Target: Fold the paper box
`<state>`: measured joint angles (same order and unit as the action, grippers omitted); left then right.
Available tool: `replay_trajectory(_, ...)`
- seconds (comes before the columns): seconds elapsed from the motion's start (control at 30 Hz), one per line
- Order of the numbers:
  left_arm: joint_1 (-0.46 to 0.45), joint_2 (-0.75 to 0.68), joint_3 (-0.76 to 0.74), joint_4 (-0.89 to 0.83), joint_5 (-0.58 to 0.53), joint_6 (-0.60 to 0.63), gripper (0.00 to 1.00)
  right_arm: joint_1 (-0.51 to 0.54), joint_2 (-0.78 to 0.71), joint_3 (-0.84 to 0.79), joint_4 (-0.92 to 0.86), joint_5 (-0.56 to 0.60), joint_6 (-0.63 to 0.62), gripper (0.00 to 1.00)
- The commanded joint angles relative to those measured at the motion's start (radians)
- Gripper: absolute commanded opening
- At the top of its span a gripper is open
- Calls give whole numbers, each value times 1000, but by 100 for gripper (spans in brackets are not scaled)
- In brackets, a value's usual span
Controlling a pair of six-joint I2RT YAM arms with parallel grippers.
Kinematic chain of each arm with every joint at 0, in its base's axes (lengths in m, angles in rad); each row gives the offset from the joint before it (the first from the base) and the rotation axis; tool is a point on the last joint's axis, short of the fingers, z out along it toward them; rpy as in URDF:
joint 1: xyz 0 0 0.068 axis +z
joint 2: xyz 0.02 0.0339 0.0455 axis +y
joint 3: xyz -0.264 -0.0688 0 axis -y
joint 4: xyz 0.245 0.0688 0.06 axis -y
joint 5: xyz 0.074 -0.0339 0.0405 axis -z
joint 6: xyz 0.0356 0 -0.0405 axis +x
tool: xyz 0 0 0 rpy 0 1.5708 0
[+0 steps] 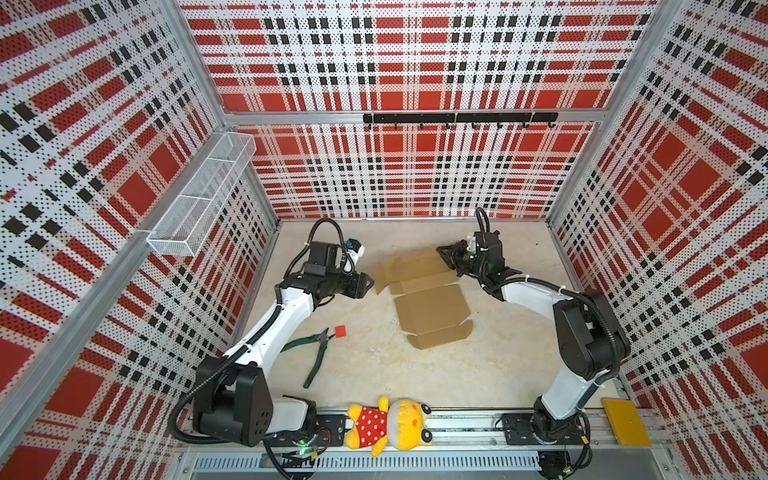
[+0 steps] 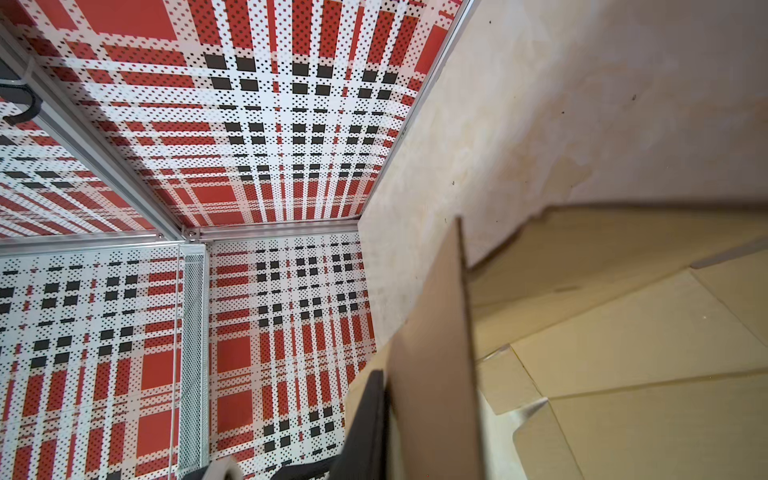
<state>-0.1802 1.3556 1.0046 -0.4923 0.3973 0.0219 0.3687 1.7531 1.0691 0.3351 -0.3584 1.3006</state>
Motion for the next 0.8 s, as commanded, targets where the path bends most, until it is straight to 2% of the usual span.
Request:
replay_trajectory(0.0, 27, 5, 13, 113, 25, -49, 61, -6, 29, -30, 69, 0, -13, 12)
replay_trajectory(0.13, 55, 53, 27, 119, 27, 110, 61, -14, 35, -23, 67, -28, -24, 11)
replay_trajectory(0.27, 93, 165, 66, 164, 119, 412, 61, -20, 44, 16, 7, -46, -55, 11)
replay_trajectory(0.33, 108, 237, 128, 139, 146, 516, 60, -22, 48, 32, 5, -64, -51, 12)
replay_trajectory(0.5, 117, 388, 271, 69, 220, 665, 60, -22, 53, 47, -12, -64, -68, 12)
replay_trajectory(0.67, 52, 477, 358, -12, 254, 800, 60, -22, 66, 58, -9, -65, -69, 12)
replay_trajectory(0.77, 14, 498, 365, -22, 259, 831, 60, -25, 75, 73, -15, -66, -61, 12)
